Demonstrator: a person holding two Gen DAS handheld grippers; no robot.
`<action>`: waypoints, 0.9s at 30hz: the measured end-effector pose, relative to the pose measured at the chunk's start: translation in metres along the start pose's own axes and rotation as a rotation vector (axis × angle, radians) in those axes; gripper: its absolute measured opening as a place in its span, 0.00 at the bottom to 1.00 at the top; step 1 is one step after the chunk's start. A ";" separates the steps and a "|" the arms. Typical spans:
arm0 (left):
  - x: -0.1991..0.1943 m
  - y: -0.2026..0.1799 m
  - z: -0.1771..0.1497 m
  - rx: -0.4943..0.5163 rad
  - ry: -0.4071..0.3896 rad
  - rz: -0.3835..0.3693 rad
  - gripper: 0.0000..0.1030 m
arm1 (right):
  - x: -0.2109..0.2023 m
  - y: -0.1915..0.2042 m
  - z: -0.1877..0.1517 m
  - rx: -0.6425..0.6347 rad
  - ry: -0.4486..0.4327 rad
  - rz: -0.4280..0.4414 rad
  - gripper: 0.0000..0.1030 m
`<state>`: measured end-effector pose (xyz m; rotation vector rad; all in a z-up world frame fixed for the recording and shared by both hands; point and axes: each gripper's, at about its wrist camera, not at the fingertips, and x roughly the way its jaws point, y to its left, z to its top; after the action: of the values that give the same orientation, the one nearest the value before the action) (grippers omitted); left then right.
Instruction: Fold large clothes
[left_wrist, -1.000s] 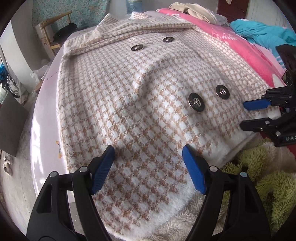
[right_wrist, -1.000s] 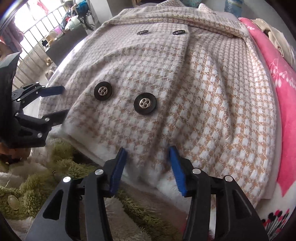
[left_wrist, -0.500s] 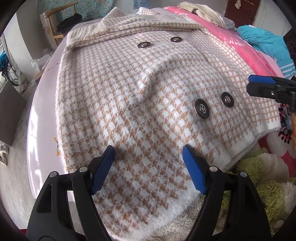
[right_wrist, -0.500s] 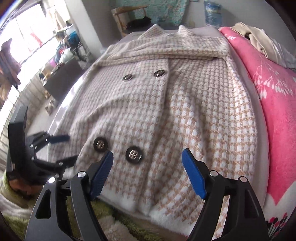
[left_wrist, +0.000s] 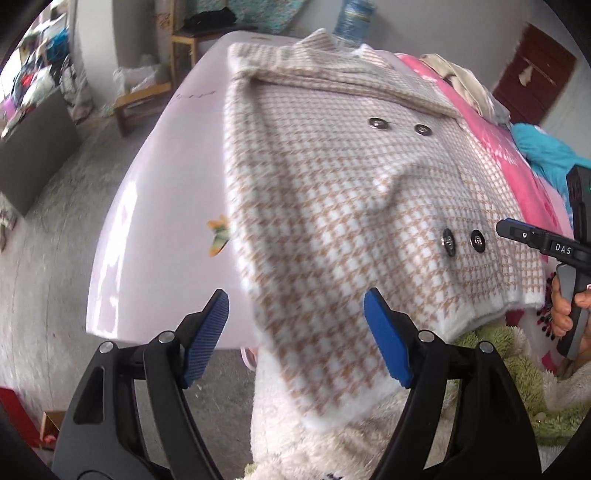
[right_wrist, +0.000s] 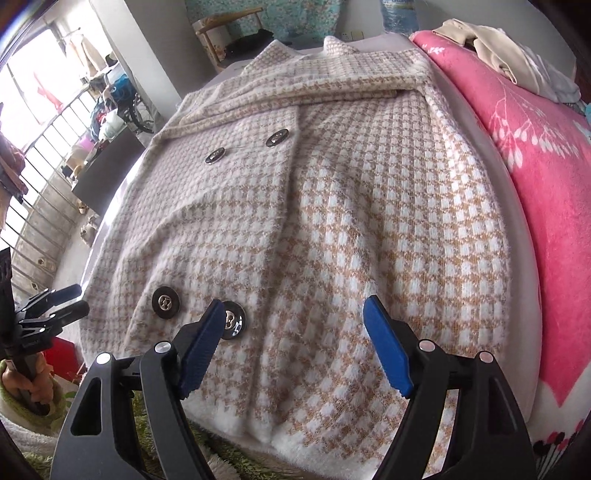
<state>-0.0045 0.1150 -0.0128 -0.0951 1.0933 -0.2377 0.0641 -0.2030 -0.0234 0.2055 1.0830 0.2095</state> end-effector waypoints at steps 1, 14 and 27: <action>0.000 0.005 -0.003 -0.023 0.009 -0.011 0.70 | 0.001 -0.001 0.000 0.004 0.002 0.003 0.73; 0.016 0.021 -0.033 -0.166 0.083 -0.139 0.68 | 0.005 -0.004 0.000 0.000 0.009 0.014 0.73; 0.028 0.002 -0.031 -0.126 0.179 -0.056 0.55 | 0.008 -0.005 -0.002 -0.008 0.023 0.015 0.73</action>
<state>-0.0197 0.1118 -0.0518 -0.2207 1.2847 -0.2301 0.0665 -0.2056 -0.0324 0.2045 1.1032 0.2306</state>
